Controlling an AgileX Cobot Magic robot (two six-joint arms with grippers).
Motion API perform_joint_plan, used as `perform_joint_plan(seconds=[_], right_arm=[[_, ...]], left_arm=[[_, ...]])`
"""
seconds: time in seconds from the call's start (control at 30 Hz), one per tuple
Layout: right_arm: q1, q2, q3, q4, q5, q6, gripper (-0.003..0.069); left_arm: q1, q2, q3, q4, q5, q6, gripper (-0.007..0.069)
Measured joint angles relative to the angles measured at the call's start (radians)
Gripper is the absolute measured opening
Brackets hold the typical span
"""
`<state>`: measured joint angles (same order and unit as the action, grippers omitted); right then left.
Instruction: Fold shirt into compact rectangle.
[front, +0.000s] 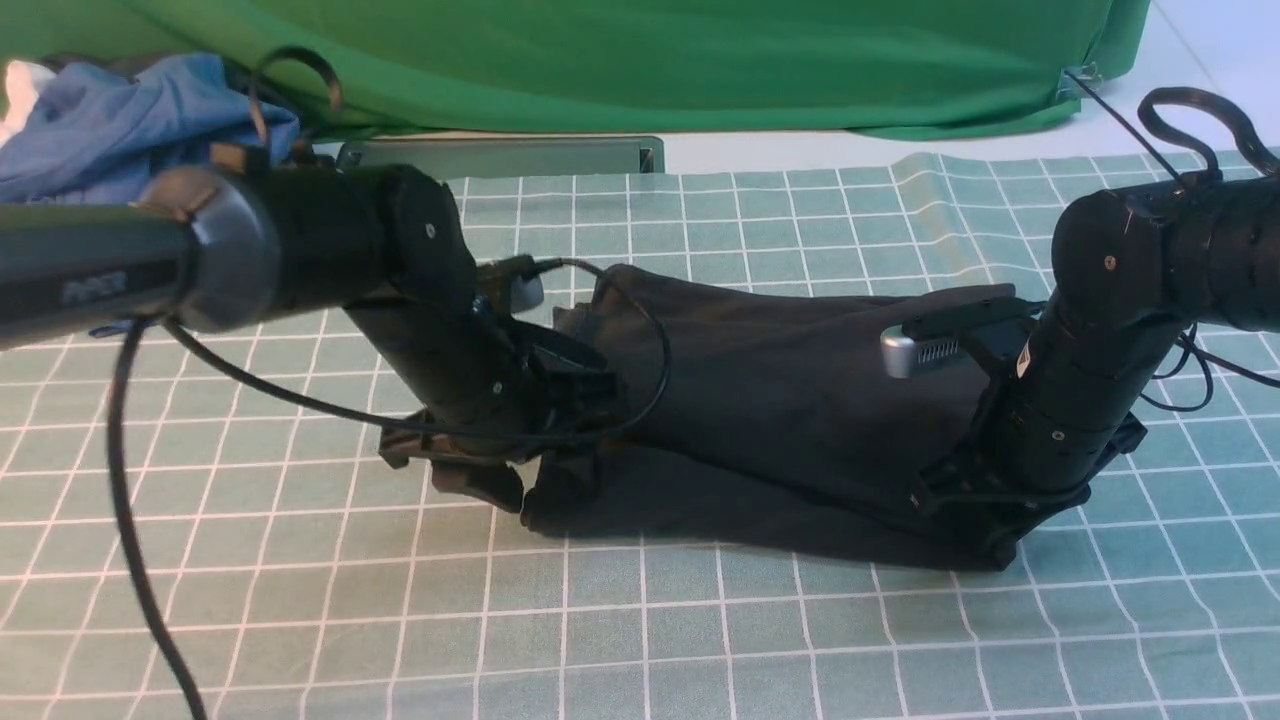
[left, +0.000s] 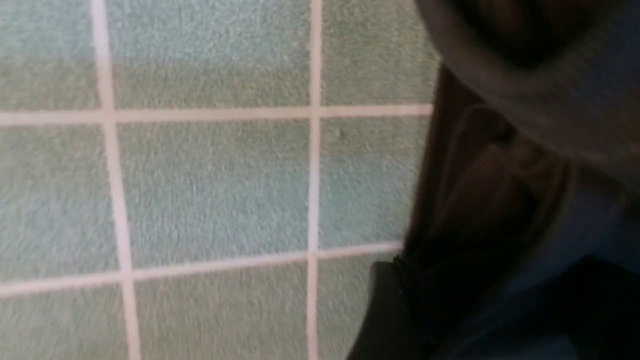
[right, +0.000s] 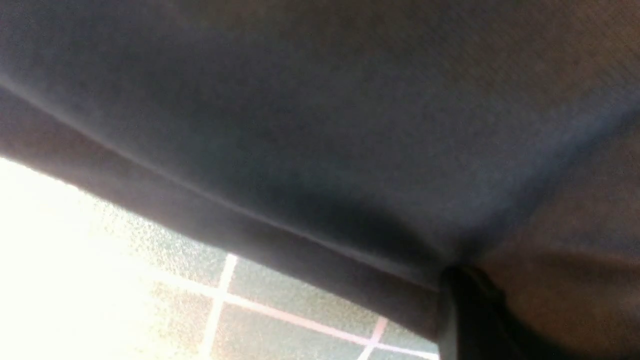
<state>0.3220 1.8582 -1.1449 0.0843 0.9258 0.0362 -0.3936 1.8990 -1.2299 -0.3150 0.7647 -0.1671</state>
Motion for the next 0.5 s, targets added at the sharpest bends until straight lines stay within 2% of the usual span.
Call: perform_joint_plan(seconds=[0.1, 0.2, 0.23, 0.5], right_arm=[[0.000, 0.000, 0.000, -0.002, -0.001, 0.000, 0.0174], [0.000, 0.000, 0.001, -0.009, -0.002, 0.000, 0.0180], [0.000, 0.000, 0.001, -0.010, -0.001, 0.000, 0.0182], [0.000, 0.000, -0.031, -0.036, 0.042, 0.000, 0.0197]], left_arm=[[0.000, 0.019, -0.003, -0.035, -0.009, 0.053, 0.0366], [0.003, 0.027, -0.002, -0.067, 0.007, 0.090, 0.0160], [0.003, 0.027, -0.004, -0.069, 0.014, 0.094, 0.0114], [-0.003, -0.070, 0.041, -0.068, 0.149, 0.016, 0.0099]])
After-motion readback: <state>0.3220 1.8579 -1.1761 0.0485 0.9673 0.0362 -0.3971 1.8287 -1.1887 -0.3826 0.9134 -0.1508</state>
